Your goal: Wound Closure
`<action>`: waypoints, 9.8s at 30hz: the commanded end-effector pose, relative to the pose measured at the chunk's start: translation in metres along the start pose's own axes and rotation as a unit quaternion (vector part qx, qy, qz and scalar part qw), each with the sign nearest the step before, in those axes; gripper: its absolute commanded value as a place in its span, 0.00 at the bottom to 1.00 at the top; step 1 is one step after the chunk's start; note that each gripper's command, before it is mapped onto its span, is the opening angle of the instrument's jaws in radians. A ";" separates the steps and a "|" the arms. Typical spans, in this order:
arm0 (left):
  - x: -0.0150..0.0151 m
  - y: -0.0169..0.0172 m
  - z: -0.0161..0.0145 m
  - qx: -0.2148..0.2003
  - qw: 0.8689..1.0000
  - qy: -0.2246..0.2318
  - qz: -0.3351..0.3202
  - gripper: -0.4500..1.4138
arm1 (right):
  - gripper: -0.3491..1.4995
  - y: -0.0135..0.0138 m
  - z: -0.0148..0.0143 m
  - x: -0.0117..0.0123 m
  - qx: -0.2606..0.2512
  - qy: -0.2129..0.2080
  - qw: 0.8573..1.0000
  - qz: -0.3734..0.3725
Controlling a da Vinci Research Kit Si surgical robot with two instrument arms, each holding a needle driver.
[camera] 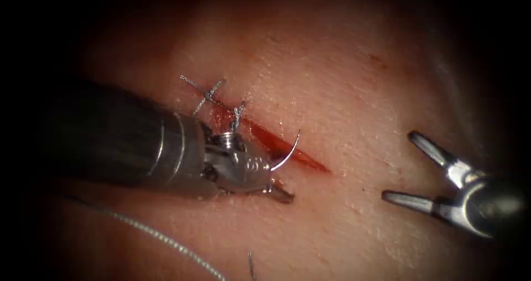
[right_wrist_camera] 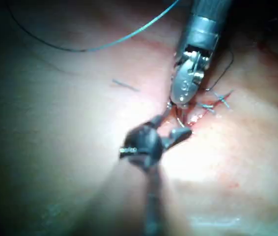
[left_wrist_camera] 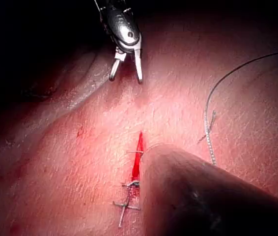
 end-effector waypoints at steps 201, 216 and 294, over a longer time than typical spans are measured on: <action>-0.0036 0.0005 -0.0042 -0.058 0.968 0.223 0.097 0.37 | 0.00 0.0030 0.0193 -0.0028 -0.042 0.155 0.938 -0.307; -0.0038 0.0007 -0.0042 -0.061 0.970 0.216 0.094 0.33 | 0.00 0.0018 0.0195 -0.0033 -0.033 0.145 0.927 -0.344; -0.0091 -0.0027 0.0036 -0.060 0.984 0.161 0.038 0.38 | 0.00 0.0006 0.0203 -0.0083 -0.064 0.198 0.976 -0.070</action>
